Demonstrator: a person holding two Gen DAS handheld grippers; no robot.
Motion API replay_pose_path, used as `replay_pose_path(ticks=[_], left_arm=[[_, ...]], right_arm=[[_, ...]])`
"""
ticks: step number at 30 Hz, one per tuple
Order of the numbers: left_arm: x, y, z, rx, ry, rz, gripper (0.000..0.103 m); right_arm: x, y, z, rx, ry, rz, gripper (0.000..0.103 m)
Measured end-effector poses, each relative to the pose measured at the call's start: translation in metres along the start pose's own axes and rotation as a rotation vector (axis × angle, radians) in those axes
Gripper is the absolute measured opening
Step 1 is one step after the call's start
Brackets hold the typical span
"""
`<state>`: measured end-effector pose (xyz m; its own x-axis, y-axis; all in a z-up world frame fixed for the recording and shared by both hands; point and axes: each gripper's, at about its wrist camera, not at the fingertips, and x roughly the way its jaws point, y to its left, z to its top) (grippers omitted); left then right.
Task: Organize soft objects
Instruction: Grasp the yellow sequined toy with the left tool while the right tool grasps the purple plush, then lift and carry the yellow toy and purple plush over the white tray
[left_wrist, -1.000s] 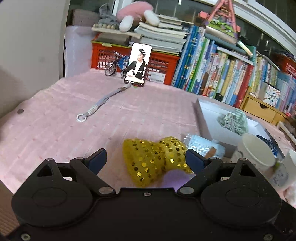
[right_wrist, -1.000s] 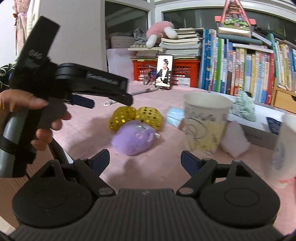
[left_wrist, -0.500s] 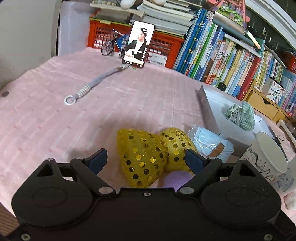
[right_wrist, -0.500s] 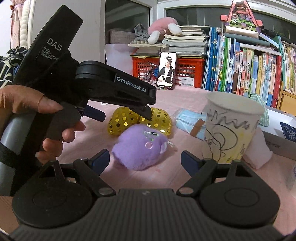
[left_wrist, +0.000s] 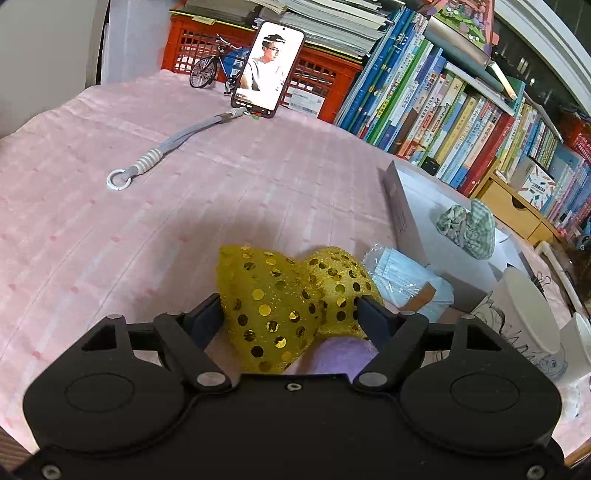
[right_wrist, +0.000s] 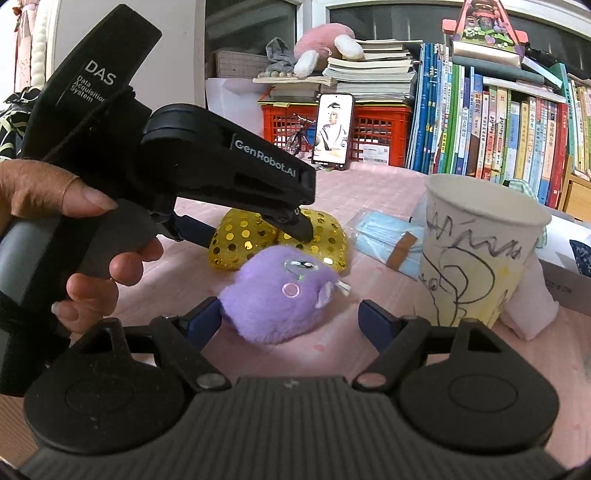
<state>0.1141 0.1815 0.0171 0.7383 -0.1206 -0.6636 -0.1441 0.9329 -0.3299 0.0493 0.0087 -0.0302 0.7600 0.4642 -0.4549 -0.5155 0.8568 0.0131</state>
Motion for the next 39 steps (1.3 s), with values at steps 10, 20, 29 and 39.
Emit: replay_pose_path(ticks=[10,20,29,39], left_arm=[[0.003,-0.005,-0.001,0.024,-0.006,0.011,0.074],[0.001,-0.004,0.000,0.030,0.005,0.002,0.053],[-0.012,-0.005,-0.001,0.038,-0.003,-0.002,0.029],[-0.023,-0.003,-0.009,0.036,0.008,-0.020,0.029]], right_arm=[[0.003,0.002,0.002,-0.021,0.003,0.016,0.081],[0.003,0.003,0.002,-0.046,0.001,0.043,0.067],[-0.001,0.000,0.002,-0.043,-0.004,0.042,0.064],[-0.013,-0.004,0.002,-0.035,-0.017,0.021,0.064]])
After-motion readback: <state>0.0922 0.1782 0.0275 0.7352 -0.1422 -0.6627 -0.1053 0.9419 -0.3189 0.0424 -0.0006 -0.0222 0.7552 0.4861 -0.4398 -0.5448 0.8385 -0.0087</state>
